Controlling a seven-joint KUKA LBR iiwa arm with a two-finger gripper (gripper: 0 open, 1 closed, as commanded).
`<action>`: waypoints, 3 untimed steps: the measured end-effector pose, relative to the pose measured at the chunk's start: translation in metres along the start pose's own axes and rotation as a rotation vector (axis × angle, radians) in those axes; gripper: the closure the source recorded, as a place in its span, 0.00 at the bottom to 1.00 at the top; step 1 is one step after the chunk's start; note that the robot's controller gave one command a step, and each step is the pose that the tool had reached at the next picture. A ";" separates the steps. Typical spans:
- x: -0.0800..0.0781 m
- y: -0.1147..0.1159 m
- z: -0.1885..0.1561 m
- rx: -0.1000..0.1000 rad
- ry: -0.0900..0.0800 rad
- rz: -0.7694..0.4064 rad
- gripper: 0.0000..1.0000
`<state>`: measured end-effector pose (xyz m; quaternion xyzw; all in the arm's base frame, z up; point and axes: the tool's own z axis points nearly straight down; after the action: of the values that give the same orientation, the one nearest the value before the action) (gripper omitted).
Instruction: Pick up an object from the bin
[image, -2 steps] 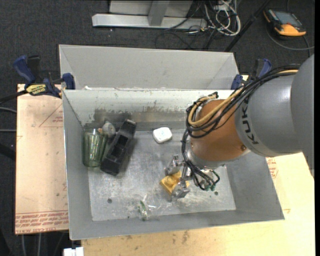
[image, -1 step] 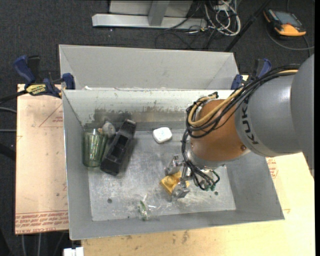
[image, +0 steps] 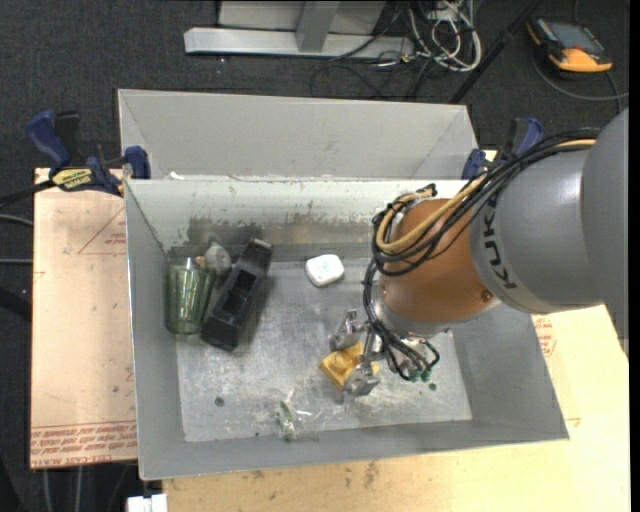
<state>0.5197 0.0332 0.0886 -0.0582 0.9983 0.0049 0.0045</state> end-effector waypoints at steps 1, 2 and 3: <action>0.000 0.000 0.000 0.000 0.000 0.000 1.00; 0.000 0.000 0.000 0.000 0.000 0.000 1.00; 0.000 0.000 0.000 0.000 0.000 0.000 1.00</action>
Offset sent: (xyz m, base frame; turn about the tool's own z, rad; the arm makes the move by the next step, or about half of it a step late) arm 0.0000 0.0000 0.0000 0.0000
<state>0.5197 0.0332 0.0885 -0.0582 0.9983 0.0049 0.0045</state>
